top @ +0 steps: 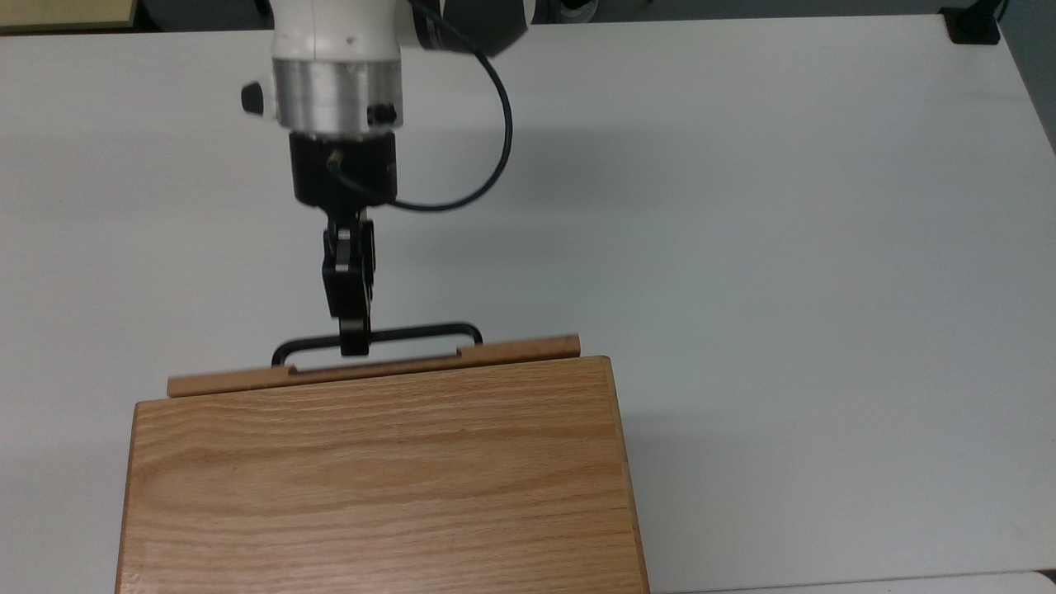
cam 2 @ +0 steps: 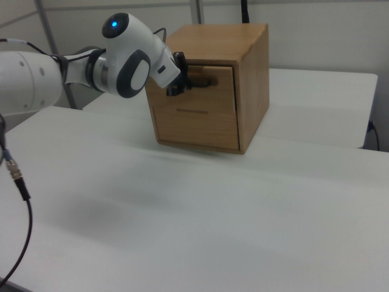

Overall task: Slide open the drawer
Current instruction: 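Pull the handle outward, sliding the upper drawer out of the cabinet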

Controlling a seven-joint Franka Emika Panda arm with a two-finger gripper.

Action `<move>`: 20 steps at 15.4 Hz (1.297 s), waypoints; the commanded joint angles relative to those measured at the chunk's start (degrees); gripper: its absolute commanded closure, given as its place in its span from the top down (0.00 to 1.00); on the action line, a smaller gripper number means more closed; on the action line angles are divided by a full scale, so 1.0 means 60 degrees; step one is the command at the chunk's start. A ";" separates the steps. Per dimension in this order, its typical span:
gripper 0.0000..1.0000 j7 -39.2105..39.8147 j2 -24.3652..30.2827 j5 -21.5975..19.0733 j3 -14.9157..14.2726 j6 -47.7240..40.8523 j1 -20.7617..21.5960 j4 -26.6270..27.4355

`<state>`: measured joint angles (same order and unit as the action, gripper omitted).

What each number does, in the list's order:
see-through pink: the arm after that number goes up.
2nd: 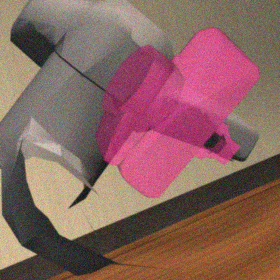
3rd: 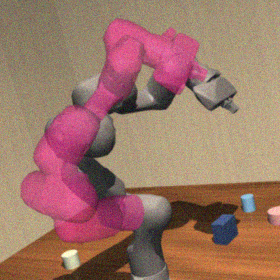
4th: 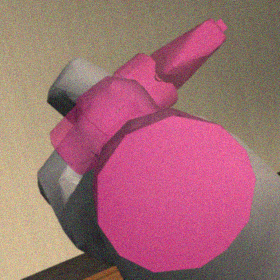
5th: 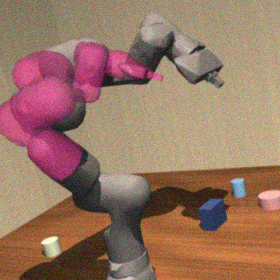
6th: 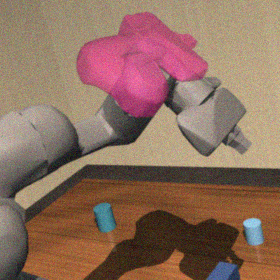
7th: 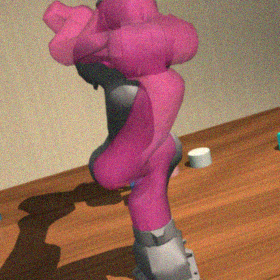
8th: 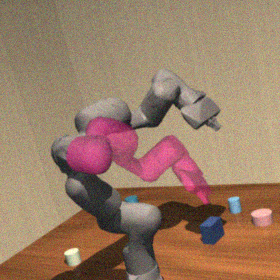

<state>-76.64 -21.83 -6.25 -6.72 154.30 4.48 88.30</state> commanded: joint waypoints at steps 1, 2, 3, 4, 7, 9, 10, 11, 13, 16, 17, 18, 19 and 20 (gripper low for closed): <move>0.03 0.0993 0.2243 0.0061 0.0066 -0.0008 0.0102 0.2564; 0.03 0.1184 0.2653 0.0047 0.0066 -0.0008 0.0117 0.3076; 0.03 0.1346 0.3005 0.0032 0.0066 -0.0022 0.0117 0.3502; 0.03 0.1521 0.3298 -0.0012 0.0066 -0.0023 0.0117 0.3840; 0.03 0.1903 0.4119 -0.0027 0.0066 -0.0095 0.0103 0.4748; 0.03 0.2210 0.4632 -0.0042 0.0022 -0.0474 0.0088 0.5131; 0.03 0.2400 0.4852 -0.0056 0.0007 -0.0796 0.0059 0.5234; 0.03 0.2576 0.5057 -0.0158 -0.0007 -0.1132 0.0059 0.5278; 0.03 0.3117 0.5482 -0.0508 -0.0051 -0.1588 0.0044 0.5527; 0.03 0.3763 0.5820 -0.0818 -0.0066 -0.2451 -0.0028 0.5660; 0.04 0.3793 0.5835 -0.0818 -0.0081 -0.2672 -0.0044 0.5660; 0.05 0.3808 0.5894 -0.0818 -0.0081 -0.2790 -0.0044 0.5660; 0.11 0.3895 0.5894 -0.0818 -0.0081 -0.2907 -0.0058 0.5645; 0.35 0.3925 0.5894 -0.0818 -0.0081 -0.3097 -0.0116 0.5630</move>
<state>-59.12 10.13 -9.16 -7.97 138.71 3.09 120.44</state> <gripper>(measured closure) 0.841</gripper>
